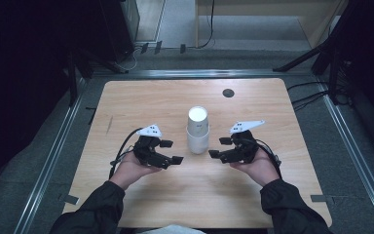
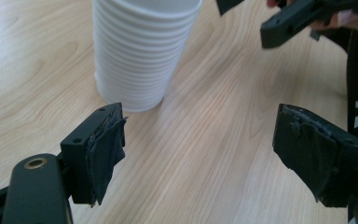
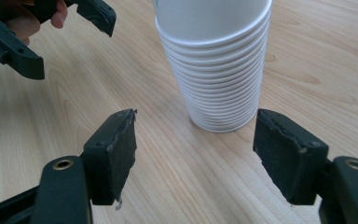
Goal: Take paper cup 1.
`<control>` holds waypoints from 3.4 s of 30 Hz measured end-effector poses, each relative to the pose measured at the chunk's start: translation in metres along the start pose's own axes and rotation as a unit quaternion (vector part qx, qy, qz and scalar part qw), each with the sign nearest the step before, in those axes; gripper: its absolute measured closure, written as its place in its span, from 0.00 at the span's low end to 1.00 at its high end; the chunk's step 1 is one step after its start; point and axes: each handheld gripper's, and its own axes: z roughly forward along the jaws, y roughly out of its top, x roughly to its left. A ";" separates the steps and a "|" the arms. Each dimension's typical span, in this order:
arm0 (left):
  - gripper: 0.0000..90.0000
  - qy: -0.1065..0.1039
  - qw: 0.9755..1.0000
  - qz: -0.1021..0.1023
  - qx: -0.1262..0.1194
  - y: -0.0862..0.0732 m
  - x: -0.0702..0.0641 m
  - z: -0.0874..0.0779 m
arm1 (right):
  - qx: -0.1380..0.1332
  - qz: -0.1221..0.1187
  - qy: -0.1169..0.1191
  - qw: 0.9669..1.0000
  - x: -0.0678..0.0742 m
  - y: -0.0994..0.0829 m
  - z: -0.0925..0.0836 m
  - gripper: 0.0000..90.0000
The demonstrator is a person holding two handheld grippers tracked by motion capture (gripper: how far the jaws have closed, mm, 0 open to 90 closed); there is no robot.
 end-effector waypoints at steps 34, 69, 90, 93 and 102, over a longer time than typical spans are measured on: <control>0.31 0.020 0.999 -0.016 0.019 -0.026 -0.007 -0.028 | 0.056 -0.090 0.004 0.994 -0.010 0.028 -0.001 0.39; 0.34 -0.017 0.998 -0.014 0.054 -0.006 0.017 -0.007 | 0.221 -0.164 0.001 0.961 0.008 0.144 0.004 0.26; 0.34 -0.015 0.998 0.013 0.055 0.003 0.021 0.001 | 0.266 -0.177 -0.023 0.947 0.022 0.163 0.043 0.34; 0.34 -0.014 0.998 0.014 0.055 0.002 0.021 0.000 | 0.274 -0.175 -0.025 0.945 0.021 0.165 0.043 0.35; 0.34 -0.012 0.998 0.010 0.053 0.001 0.023 -0.003 | 0.278 -0.168 -0.023 0.945 0.021 0.168 0.040 0.35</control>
